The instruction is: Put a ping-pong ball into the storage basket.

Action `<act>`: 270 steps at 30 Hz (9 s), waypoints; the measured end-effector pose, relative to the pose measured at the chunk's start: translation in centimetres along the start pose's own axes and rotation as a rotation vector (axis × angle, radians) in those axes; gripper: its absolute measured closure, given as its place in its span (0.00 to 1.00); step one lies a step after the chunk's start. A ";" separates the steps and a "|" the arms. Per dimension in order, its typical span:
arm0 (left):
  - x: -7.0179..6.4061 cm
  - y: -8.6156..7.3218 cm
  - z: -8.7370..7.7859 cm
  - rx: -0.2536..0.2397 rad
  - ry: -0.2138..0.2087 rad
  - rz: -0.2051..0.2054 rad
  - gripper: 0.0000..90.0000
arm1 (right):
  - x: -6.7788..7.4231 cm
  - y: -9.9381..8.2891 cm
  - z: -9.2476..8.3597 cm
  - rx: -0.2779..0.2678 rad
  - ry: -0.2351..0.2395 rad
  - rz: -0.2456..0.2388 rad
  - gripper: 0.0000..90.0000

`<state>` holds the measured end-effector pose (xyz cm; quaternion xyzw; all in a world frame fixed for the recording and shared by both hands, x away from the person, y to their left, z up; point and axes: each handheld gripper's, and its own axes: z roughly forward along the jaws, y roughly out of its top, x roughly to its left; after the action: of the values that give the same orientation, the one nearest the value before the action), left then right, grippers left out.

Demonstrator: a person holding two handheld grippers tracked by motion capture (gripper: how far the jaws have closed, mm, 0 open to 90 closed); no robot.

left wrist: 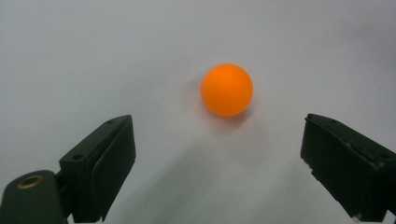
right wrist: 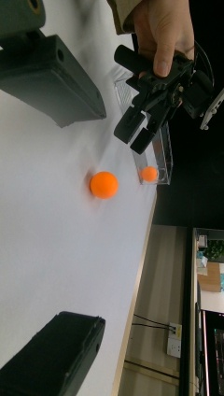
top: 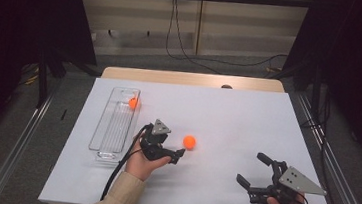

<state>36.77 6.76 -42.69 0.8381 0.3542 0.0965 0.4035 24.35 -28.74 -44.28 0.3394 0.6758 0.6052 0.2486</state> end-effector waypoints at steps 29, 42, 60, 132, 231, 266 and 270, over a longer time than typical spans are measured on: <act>-0.5 0.3 2.0 0.026 -0.002 0.022 0.11 | 0.0 0.0 0.0 -0.003 0.003 -0.003 0.02; -0.6 0.4 2.6 0.028 -0.007 0.020 0.12 | -0.1 0.0 0.0 -0.002 0.005 -0.004 0.02; -0.8 0.7 3.4 0.038 -0.008 0.028 0.12 | -0.1 0.0 0.0 -0.003 0.004 -0.002 0.02; -0.7 1.6 5.9 0.053 -0.011 0.046 0.44 | -0.1 0.0 0.0 -0.004 0.008 -0.002 0.02; -0.5 1.7 5.9 0.072 -0.037 0.018 0.56 | -0.1 0.1 -0.1 -0.006 0.009 -0.002 0.02; 0.3 2.1 3.7 0.050 -0.046 -0.005 0.57 | -0.1 0.0 0.0 0.005 0.002 -0.002 0.02; 0.4 2.1 3.5 0.050 -0.044 -0.003 0.57 | -0.1 0.0 0.0 0.002 0.000 -0.001 0.02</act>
<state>39.73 4.03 -43.52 0.8493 0.3488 0.0689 0.3903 24.41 -28.86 -44.26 0.3392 0.6767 0.6045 0.2484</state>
